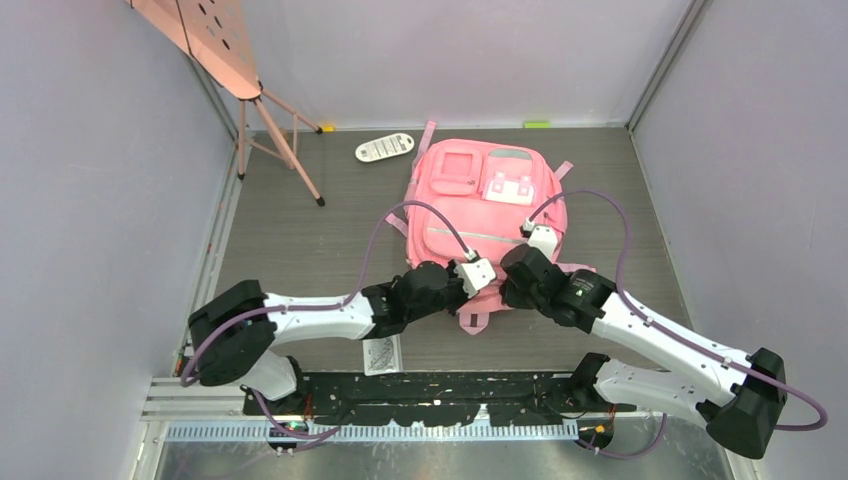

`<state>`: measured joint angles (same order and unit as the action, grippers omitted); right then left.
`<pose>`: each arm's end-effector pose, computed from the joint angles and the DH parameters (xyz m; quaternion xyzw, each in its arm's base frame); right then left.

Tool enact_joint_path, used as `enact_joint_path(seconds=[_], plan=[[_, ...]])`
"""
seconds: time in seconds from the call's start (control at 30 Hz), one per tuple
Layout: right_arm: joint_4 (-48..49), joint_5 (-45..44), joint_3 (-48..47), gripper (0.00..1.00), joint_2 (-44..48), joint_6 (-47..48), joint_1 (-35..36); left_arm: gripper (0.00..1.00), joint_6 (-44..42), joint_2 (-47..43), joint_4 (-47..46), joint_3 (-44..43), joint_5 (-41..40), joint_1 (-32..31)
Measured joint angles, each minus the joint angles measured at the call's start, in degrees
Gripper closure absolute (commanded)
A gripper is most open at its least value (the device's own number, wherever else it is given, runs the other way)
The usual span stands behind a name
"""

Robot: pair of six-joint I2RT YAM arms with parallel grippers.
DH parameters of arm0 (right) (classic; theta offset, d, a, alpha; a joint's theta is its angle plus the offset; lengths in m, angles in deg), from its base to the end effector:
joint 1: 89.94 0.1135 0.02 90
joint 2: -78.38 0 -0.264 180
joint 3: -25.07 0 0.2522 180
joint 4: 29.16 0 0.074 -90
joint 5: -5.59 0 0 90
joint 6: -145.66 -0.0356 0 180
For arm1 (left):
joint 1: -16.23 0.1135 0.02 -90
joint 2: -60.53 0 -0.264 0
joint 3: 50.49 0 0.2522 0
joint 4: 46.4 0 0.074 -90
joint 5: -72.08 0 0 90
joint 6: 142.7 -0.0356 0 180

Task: Pack the student bag
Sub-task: Zip the student bag at the center of the board.

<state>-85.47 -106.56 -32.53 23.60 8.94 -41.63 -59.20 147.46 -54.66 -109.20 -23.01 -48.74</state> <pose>0.1319 0.1279 0.2556 0.0472 0.9327 0.1035 0.3422 0.1429 -0.2986 0.2205 0.4571 0.6790 -0.2483 0.5180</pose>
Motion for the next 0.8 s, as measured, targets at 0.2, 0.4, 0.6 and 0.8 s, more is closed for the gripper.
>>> enact_joint_path(seconds=[0.2,0.4,0.6,0.8], plan=[[-0.09,0.68,-2.08,1.0,0.17,-1.55,0.37,1.0,0.66,-7.23,3.87,2.82,-4.81,-0.04],[-1.86,0.9,-2.64,1.0,0.22,-2.14,0.37,1.0,2.73,-12.22,8.13,5.38,-8.79,-0.22],[-2.47,1.03,-2.99,1.0,0.44,-2.38,0.33,1.0,4.72,-19.82,12.02,8.79,-13.0,-0.28],[-4.59,0.2,-2.99,1.0,-0.39,-0.52,-2.36,1.0,7.72,-30.05,19.74,13.57,-18.95,-0.17]])
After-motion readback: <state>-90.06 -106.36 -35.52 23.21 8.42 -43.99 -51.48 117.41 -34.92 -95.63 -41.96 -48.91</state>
